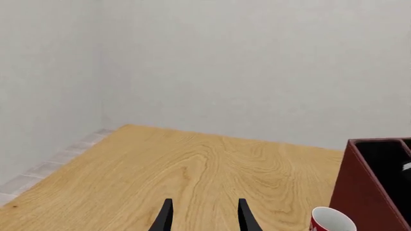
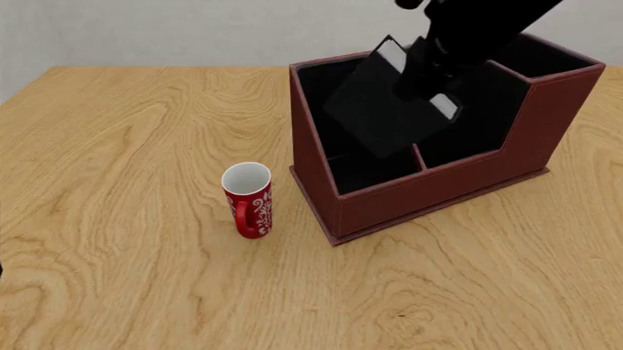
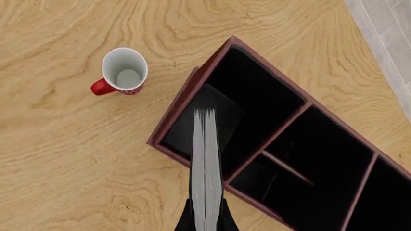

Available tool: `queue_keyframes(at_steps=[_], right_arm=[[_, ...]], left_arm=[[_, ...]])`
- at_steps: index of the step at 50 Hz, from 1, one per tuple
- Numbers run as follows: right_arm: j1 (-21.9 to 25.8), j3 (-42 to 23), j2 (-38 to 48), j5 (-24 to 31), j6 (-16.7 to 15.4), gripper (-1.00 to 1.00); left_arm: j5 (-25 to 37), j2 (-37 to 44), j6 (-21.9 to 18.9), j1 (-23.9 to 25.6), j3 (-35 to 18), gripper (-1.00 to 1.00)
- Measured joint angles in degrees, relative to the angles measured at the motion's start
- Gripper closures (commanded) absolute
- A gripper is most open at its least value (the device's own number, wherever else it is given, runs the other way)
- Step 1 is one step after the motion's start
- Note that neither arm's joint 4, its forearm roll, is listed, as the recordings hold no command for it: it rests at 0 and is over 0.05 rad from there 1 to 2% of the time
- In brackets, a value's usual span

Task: Pick up the book and place it in the left compartment of the caddy.

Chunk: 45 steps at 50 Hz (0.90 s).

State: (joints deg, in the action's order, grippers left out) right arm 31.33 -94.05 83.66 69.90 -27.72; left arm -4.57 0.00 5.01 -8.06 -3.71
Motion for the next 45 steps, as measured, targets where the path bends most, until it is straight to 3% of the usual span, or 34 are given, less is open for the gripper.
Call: queue_keyframes(at_steps=[45], right_arm=[[-0.5,-3.6,5.8,0.0,1.3,1.00]], left_arm=[[-0.4,0.0,-0.2,0.0,-0.3,-1.00]])
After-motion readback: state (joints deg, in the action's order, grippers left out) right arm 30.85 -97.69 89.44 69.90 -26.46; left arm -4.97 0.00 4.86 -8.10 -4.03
